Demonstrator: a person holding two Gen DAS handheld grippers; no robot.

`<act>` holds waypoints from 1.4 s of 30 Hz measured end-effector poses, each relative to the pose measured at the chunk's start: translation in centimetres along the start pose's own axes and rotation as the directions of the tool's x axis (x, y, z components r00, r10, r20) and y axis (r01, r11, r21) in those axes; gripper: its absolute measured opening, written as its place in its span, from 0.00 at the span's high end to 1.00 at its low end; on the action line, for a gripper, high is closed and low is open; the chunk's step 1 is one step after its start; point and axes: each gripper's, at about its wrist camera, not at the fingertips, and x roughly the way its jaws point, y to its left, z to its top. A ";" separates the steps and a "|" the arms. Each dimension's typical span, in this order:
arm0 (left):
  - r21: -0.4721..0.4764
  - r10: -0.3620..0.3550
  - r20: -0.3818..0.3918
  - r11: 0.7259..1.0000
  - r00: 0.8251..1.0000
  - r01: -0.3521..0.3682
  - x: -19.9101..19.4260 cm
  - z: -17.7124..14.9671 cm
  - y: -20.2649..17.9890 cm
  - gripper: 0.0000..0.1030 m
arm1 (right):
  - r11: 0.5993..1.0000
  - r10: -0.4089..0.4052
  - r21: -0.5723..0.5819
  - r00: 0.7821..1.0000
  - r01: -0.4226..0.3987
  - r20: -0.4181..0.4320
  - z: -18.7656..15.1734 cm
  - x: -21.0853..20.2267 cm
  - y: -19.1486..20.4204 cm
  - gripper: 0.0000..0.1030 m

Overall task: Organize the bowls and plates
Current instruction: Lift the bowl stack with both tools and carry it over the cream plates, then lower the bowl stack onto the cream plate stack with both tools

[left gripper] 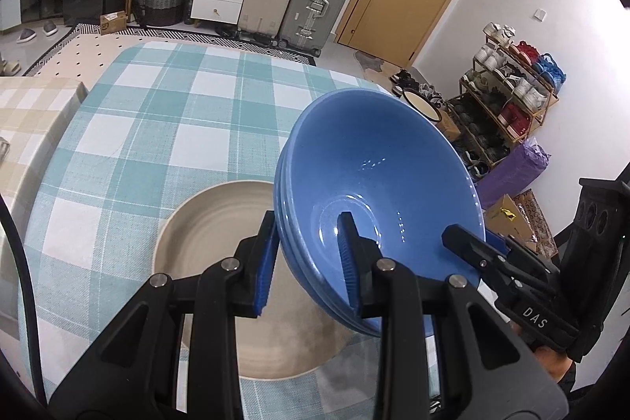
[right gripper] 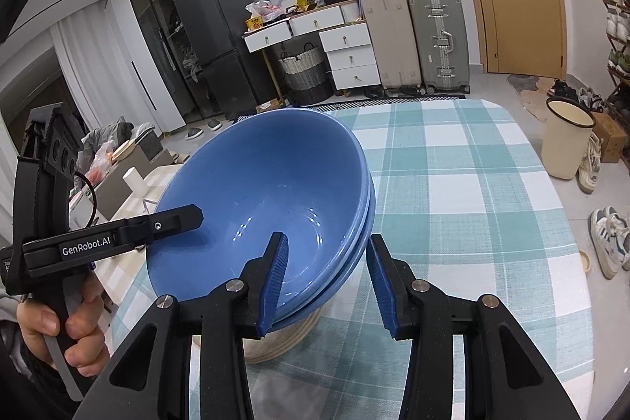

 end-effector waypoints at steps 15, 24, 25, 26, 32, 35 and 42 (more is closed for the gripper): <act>-0.048 0.063 -0.009 0.997 0.998 -0.064 0.3 -0.5 4.2 0.74 | 0.999 0.036 -0.027 0.998 -0.037 -0.057 -0.5 3.8 2.4 0.59; -0.064 0.092 -0.032 0.994 0.995 -0.094 1.7 -0.5 6.0 0.74 | 0.998 0.038 -0.036 0.996 -0.041 -0.082 -0.4 5.6 3.3 0.59; -0.064 0.097 -0.033 0.993 0.995 -0.099 1.9 -0.5 6.1 0.74 | 0.998 0.038 -0.039 0.996 -0.042 -0.084 -0.4 5.8 3.4 0.59; -0.062 0.102 -0.034 0.993 0.994 -0.104 2.0 -0.5 6.2 0.74 | 0.998 0.040 -0.040 0.996 -0.043 -0.086 -0.4 5.9 3.4 0.59; -0.064 0.116 -0.044 0.991 0.992 -0.118 2.9 -0.3 6.8 0.74 | 0.998 0.043 -0.035 0.994 -0.047 -0.096 -0.2 7.0 3.5 0.59; -0.053 0.125 -0.042 0.990 0.991 -0.127 3.4 -0.1 6.8 0.74 | 0.998 0.037 -0.039 0.995 -0.041 -0.094 -0.1 7.1 3.6 0.59; -0.054 0.121 -0.041 0.991 0.992 -0.123 4.2 0.6 7.3 0.74 | 0.999 0.036 -0.018 0.995 -0.038 -0.090 0.5 7.7 3.5 0.59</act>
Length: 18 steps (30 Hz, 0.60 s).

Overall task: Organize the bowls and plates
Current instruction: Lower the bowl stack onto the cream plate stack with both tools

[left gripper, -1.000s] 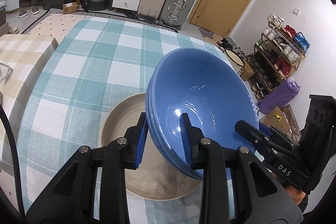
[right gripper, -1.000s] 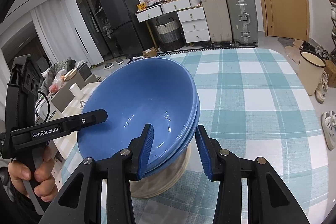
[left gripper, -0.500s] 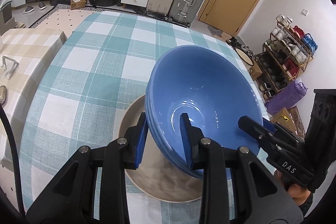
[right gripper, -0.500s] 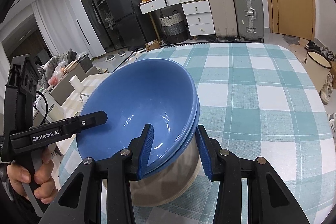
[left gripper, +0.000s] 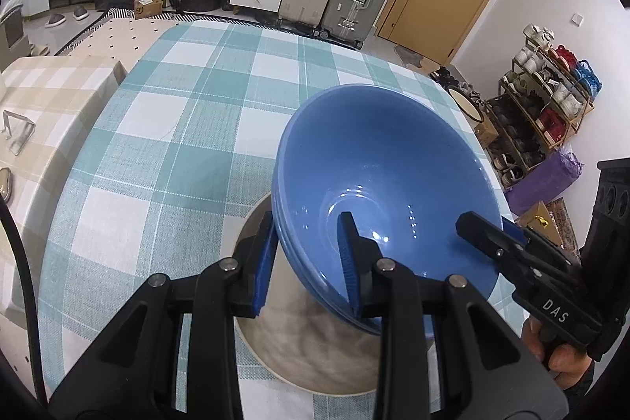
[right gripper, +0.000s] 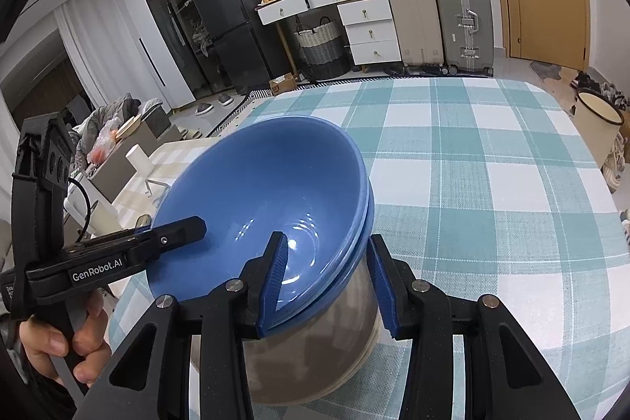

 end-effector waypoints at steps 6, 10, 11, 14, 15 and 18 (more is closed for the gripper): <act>-0.003 -0.005 0.013 1.000 1.000 0.005 0.1 0.2 0.5 0.74 | 1.000 0.004 0.003 1.000 -0.004 0.005 0.4 0.5 0.0 0.59; 0.005 -0.011 0.021 1.000 1.000 0.011 0.1 0.1 0.4 0.74 | 1.000 0.003 -0.004 1.000 -0.003 0.004 0.5 0.7 0.0 0.59; 0.007 -0.010 0.024 1.000 1.000 0.010 0.1 0.1 0.4 0.74 | 1.000 0.003 -0.002 1.000 -0.003 0.002 0.4 0.8 -0.1 0.59; 0.014 -0.008 0.027 1.000 1.000 0.008 0.1 0.1 0.2 0.74 | 1.000 0.004 0.001 1.000 -0.004 0.002 0.4 0.8 -0.2 0.59; 0.014 -0.010 0.027 1.000 1.000 0.010 0.1 0.1 0.3 0.74 | 1.000 0.004 0.001 1.000 -0.004 0.002 0.3 0.8 -0.2 0.59; 0.007 -0.021 0.028 1.000 0.999 0.021 0.1 0.1 0.5 0.73 | 1.000 0.005 0.000 1.000 -0.005 0.002 0.3 0.8 -0.2 0.59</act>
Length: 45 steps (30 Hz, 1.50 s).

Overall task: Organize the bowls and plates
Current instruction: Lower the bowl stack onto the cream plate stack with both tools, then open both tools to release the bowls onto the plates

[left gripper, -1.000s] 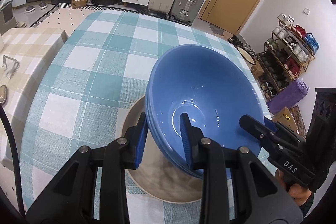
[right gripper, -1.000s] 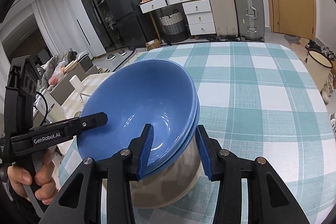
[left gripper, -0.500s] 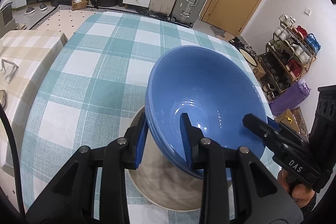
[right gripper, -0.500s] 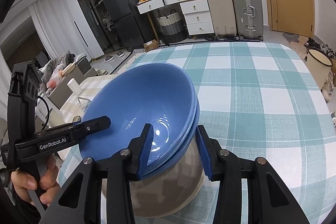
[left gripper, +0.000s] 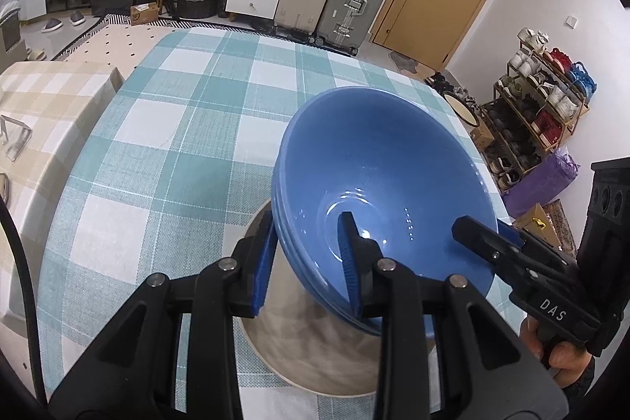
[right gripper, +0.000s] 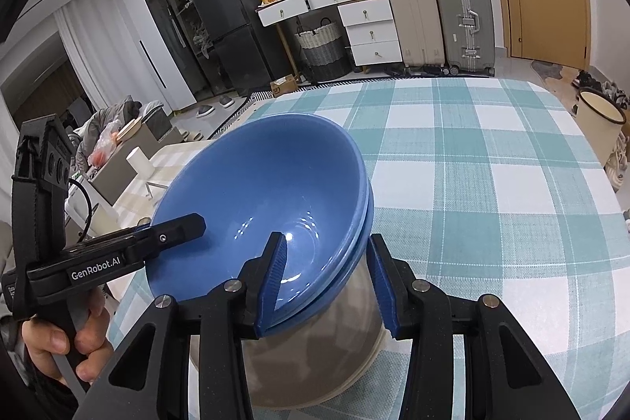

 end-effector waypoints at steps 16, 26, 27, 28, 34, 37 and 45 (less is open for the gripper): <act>0.105 0.020 0.165 0.994 0.986 -0.037 -5.1 -1.0 0.7 0.07 | 0.995 0.001 -0.096 0.998 0.006 0.068 -0.9 -2.3 0.3 0.04; 0.185 -0.014 0.277 0.982 0.961 -0.040 -7.6 -4.1 1.0 0.01 | 0.982 0.046 -0.189 0.987 -0.016 0.155 -2.7 -4.7 0.5 0.01; 0.192 -0.013 0.284 0.980 0.959 -0.044 -7.7 -4.4 0.9 0.01 | 0.981 0.049 -0.195 0.985 -0.017 0.163 -3.1 -4.9 0.3 0.01; 0.205 -0.020 0.291 0.978 0.957 -0.042 -7.8 -4.7 0.9 0.01 | 0.980 0.050 -0.198 0.984 -0.016 0.169 -3.4 -5.1 0.2 0.01; 0.231 -0.068 0.331 0.973 0.941 -0.012 -7.7 -6.5 1.2 0.01 | 0.978 0.075 -0.208 0.977 -0.033 0.200 -5.1 -6.2 -0.9 0.01; 0.245 -0.069 0.335 0.969 0.940 -0.017 -7.4 -7.3 1.4 0.01 | 0.974 0.088 -0.224 0.971 -0.038 0.220 -6.0 -6.6 -1.2 0.01; 0.246 -0.062 0.347 0.969 0.936 -0.027 -6.2 -9.3 2.5 0.01 | 0.965 0.129 -0.255 0.963 -0.066 0.236 -7.6 -6.1 -1.6 0.01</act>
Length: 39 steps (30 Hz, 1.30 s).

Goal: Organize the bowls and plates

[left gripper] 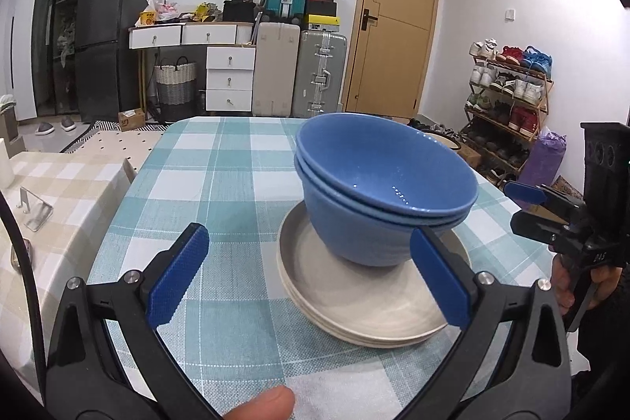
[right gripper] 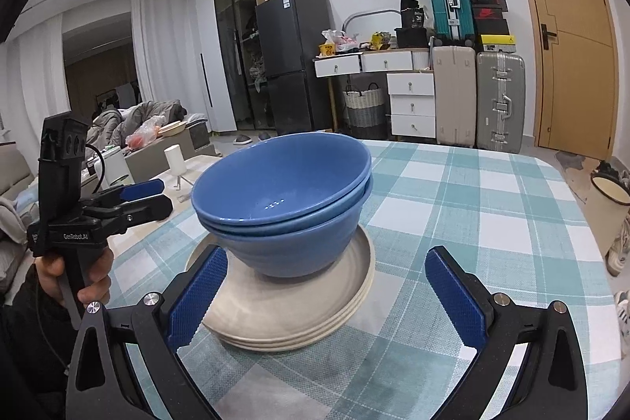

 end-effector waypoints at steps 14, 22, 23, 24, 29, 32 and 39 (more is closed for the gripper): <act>-0.005 0.006 0.033 1.000 0.999 -0.005 0.6 -1.4 1.0 0.01 | 0.998 0.019 -0.066 0.999 -0.017 0.032 -1.7 0.3 1.4 0.01; 0.012 0.009 0.039 1.000 0.999 -0.010 1.1 -1.5 0.8 0.01 | 0.997 0.023 -0.076 0.999 -0.020 0.041 -1.7 0.3 1.4 0.00; 0.012 0.008 0.044 1.000 0.999 -0.008 1.1 -1.4 0.8 0.01 | 0.996 0.020 -0.082 0.999 -0.017 0.044 -1.7 0.3 1.5 0.00; 0.011 0.004 0.048 1.000 0.999 -0.004 1.2 -1.4 0.8 0.01 | 0.996 0.020 -0.089 0.999 -0.016 0.048 -1.8 0.1 1.7 0.00; 0.006 0.004 0.042 1.000 0.999 -0.004 1.5 -1.4 1.0 0.01 | 0.995 0.022 -0.101 0.999 -0.017 0.047 -1.9 0.2 1.8 0.00; 0.006 0.005 0.043 1.000 0.999 -0.006 1.5 -1.4 1.0 0.01 | 0.995 0.021 -0.099 0.999 -0.016 0.048 -1.9 0.3 1.8 0.00; 0.005 0.007 0.043 1.000 0.999 -0.007 1.5 -1.5 1.0 0.01 | 0.995 0.028 -0.101 0.998 -0.022 0.060 -2.0 -0.2 1.8 0.00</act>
